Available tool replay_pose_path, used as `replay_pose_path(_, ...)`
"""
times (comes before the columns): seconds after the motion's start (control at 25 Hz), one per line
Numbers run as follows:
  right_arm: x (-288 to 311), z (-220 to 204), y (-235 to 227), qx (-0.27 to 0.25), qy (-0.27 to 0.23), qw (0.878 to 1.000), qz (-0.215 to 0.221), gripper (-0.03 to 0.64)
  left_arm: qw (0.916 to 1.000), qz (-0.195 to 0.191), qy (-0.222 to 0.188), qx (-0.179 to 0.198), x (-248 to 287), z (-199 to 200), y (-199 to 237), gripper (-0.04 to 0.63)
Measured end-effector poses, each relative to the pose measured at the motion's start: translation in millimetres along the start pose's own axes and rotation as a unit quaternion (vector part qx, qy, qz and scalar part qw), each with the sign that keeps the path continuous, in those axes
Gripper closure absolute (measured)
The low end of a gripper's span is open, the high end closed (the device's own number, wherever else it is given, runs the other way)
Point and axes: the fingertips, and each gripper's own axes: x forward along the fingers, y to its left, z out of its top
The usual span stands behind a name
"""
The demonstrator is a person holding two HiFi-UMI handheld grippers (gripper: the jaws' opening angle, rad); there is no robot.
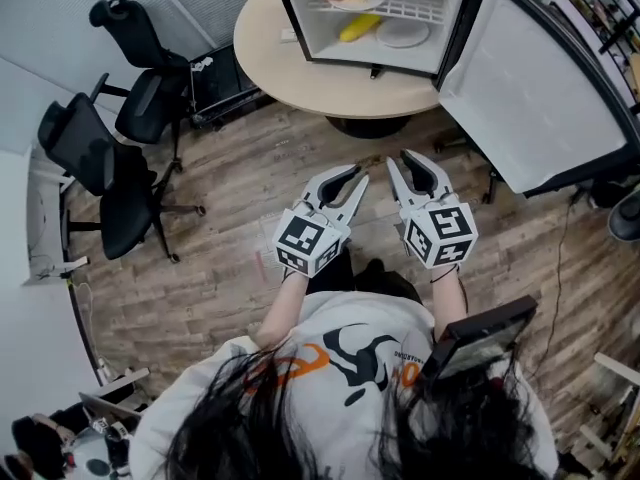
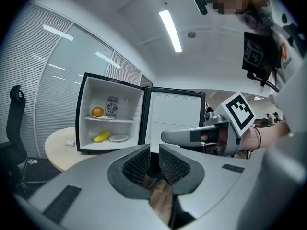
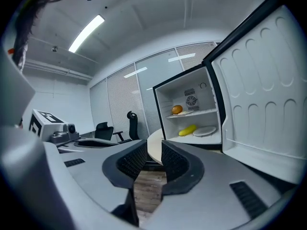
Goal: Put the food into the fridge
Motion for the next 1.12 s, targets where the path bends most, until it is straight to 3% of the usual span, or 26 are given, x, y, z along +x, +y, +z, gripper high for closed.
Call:
replay_pose_path(0.56,-36,-13,37,0.02,-0.017,1.0,-0.009,0.571,0.9997,-0.016,0.006,0.018,-40,-8,-24,0.546)
replay_pose_path(1.12,-33,-49,145,0.024,0.014,1.0,-0.001,0.581,0.9999,-0.011,0.0,-0.003,-144,-32,0,0.546)
